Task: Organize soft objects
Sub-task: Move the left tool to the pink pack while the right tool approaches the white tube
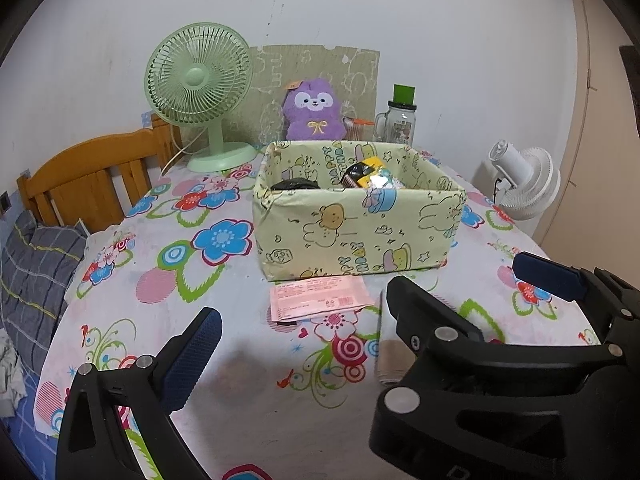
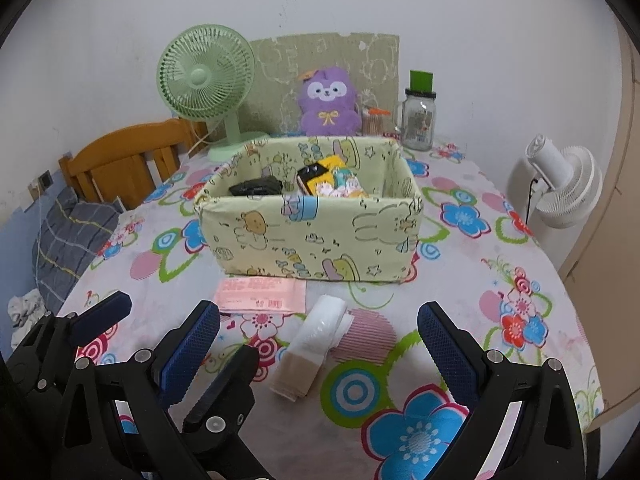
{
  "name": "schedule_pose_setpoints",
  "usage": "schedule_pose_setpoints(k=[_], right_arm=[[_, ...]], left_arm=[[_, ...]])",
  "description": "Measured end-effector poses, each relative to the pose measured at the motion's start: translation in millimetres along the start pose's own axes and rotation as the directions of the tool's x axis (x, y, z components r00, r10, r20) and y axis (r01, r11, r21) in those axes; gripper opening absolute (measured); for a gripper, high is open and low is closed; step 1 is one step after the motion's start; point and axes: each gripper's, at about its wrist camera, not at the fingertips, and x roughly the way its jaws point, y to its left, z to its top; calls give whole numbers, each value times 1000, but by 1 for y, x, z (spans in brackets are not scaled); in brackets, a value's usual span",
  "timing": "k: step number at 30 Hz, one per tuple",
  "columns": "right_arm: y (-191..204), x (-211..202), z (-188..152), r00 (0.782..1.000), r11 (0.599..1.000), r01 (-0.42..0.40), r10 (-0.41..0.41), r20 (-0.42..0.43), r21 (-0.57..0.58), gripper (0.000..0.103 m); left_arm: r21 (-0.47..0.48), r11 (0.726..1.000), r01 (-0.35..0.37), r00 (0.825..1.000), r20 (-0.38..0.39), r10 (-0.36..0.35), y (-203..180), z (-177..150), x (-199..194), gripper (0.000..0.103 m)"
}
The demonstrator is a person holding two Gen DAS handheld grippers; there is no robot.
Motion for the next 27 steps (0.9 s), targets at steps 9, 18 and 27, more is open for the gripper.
schedule_pose_setpoints(k=[9,18,27], right_arm=[[-2,23,-6,998,1000,3,-2,-63,18,100],[-7,51,-11,991,998,5,2,-133,56,97],[-6,73,-10,980,997,-31,44,-197,70,84]], left_arm=[[1,1000,-7,999,-51,7,8,-8,20,103],[42,999,-10,995,-99,14,9,-12,42,103],[68,997,-25,990,-137,34,8,-13,61,102]])
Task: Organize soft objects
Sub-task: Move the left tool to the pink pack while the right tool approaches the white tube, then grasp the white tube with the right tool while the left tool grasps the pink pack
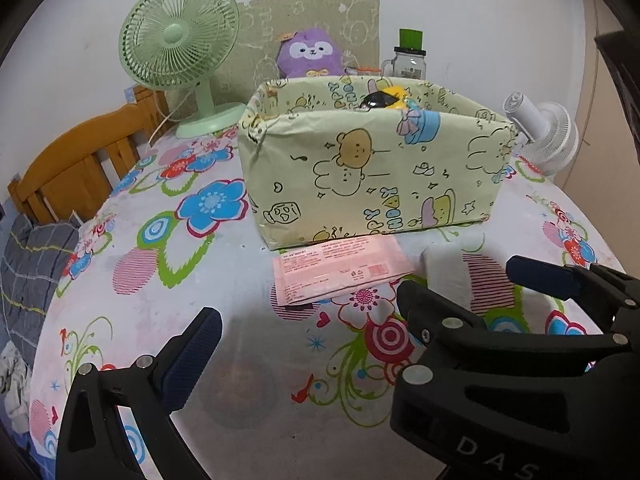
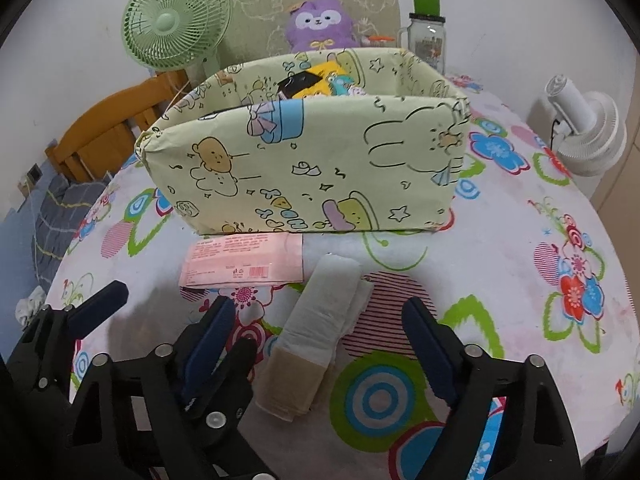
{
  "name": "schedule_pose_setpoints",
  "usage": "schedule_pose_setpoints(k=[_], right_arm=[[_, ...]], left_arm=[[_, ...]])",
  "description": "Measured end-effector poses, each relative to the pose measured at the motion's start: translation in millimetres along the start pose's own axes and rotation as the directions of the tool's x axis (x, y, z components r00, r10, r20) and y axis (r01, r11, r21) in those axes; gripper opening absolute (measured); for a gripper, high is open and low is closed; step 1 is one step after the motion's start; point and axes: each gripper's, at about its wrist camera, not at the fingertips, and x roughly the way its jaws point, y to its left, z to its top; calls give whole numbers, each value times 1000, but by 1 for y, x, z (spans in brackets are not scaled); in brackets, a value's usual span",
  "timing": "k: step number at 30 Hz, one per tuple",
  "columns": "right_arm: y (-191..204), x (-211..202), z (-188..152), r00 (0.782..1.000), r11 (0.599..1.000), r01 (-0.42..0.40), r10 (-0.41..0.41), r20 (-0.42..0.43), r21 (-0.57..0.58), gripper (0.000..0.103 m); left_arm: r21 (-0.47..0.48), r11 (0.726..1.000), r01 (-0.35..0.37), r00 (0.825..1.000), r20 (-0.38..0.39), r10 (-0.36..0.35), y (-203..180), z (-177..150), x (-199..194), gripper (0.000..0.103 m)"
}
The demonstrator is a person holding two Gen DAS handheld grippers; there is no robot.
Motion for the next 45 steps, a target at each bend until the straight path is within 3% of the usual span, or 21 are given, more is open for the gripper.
schedule_pose_setpoints(k=[4,14,19,25,40,45], right_arm=[[1,7,0,999,999,-36,36,-36,14,73],[0,15,1,998,999,-37,38,-59,24,68],[-3,16,4,999,1000,10,-8,-54,20,43],[-3,16,5,999,1000,29,-29,-46,7,29],[-6,15,13,999,1000,13,-12,-39,24,27],[-9,17,15,999,999,12,-10,-43,40,27]], left_arm=[[2,1000,-5,1000,-19,5,1,1,7,102],[-7,1000,27,998,-60,-27,2,0,19,103],[17,999,33,997,-65,-32,-1,1,22,102],[18,1000,8,998,-57,-7,2,4,22,102],[152,988,-26,998,-59,35,-1,21,34,102],[204,979,8,997,-77,8,-4,26,41,102]])
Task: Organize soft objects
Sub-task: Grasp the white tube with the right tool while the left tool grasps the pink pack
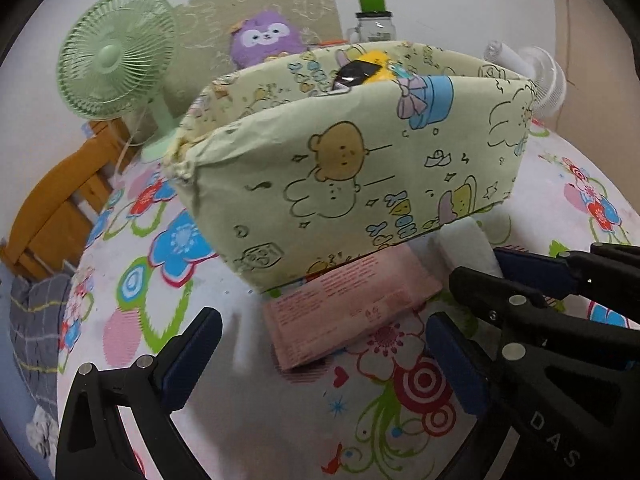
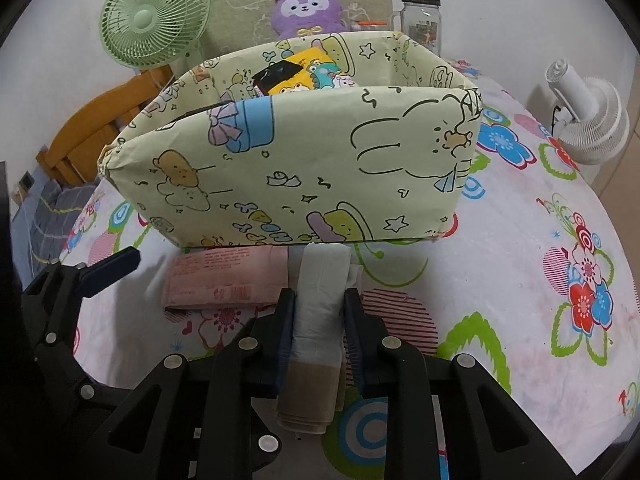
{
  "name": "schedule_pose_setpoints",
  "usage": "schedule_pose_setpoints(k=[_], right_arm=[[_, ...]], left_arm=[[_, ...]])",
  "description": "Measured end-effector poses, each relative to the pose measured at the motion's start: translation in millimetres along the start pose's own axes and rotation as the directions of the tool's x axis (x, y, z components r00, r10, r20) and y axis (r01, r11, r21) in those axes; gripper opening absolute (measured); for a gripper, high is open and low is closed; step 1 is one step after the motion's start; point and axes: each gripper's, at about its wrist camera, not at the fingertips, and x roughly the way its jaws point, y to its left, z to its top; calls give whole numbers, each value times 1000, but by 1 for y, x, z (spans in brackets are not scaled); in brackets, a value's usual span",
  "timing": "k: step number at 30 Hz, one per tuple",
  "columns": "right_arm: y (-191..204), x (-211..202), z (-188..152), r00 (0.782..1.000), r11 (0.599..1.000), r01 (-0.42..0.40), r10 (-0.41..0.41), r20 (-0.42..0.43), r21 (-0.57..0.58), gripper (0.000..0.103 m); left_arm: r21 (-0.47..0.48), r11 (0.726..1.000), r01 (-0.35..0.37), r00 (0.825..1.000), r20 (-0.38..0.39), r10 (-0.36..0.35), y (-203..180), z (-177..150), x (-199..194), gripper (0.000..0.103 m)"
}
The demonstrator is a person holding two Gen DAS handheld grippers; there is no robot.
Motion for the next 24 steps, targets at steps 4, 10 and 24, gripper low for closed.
schedule_pose_setpoints(k=[4,10,24], right_arm=[[-2,1,2,1000,1000,1,-1,-1,13,27],[-4,2,5,1000,1000,8,-8,0,26,27],[-11,5,6,1000,999,9,-9,0,43,27]], left_arm=[[14,998,67,997,-30,-66,1,5,9,103],[9,989,146,988,-54,-145,4,10,16,103],[-4,980,197,979,-59,-197,6,14,25,102]])
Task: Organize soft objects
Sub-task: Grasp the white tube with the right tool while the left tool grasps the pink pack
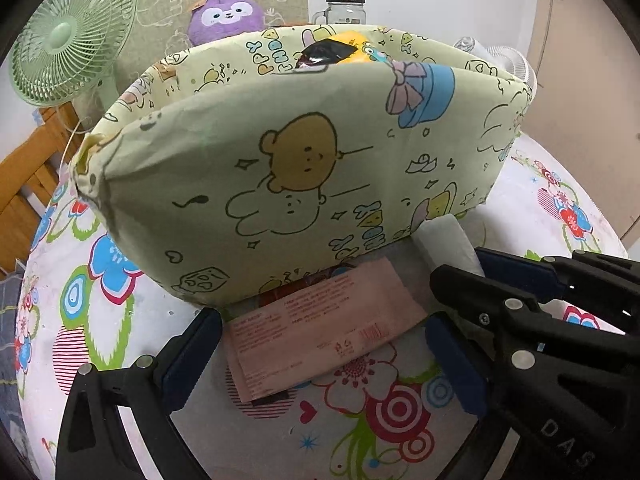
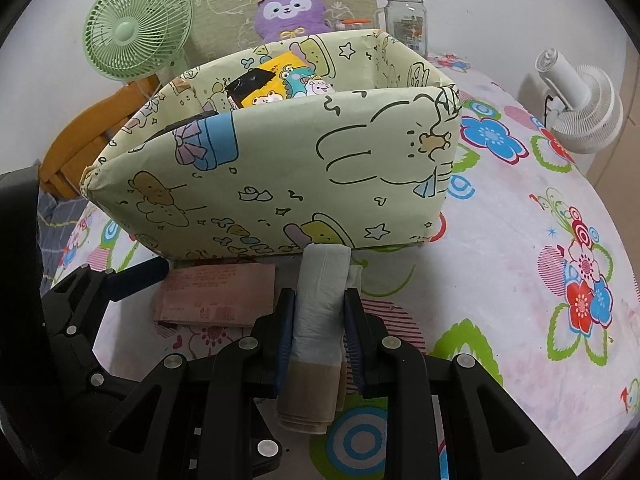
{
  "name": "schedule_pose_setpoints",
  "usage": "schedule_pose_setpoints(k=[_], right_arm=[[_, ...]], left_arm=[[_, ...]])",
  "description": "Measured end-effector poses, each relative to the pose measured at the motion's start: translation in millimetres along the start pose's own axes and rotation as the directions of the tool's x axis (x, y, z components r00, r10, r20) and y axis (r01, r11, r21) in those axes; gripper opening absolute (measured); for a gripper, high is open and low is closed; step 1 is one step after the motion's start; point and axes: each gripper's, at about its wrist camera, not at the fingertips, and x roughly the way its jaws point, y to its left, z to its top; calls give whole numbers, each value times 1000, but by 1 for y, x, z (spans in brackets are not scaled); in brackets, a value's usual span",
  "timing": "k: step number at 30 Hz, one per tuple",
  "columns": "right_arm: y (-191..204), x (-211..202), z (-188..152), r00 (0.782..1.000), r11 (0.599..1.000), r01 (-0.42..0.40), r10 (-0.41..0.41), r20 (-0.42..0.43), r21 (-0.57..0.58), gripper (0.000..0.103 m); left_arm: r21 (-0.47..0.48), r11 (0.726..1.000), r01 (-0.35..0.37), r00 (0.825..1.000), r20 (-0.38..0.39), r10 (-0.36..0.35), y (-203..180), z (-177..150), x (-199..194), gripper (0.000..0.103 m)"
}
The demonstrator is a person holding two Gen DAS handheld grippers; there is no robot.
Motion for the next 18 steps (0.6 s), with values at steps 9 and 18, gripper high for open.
schedule_pose_setpoints(k=[9,18], right_arm=[[1,-3,-5,1000,1000,-9,9,-2,-5,27],[-2,-6,-11,1000,1000,-7,7,1,-9,27]], left_arm=[[24,999,22,1000,0,-22,-13,-2,-2,92],[-19,1000,3,1000,-4,-3,-28,-15,-13,87]])
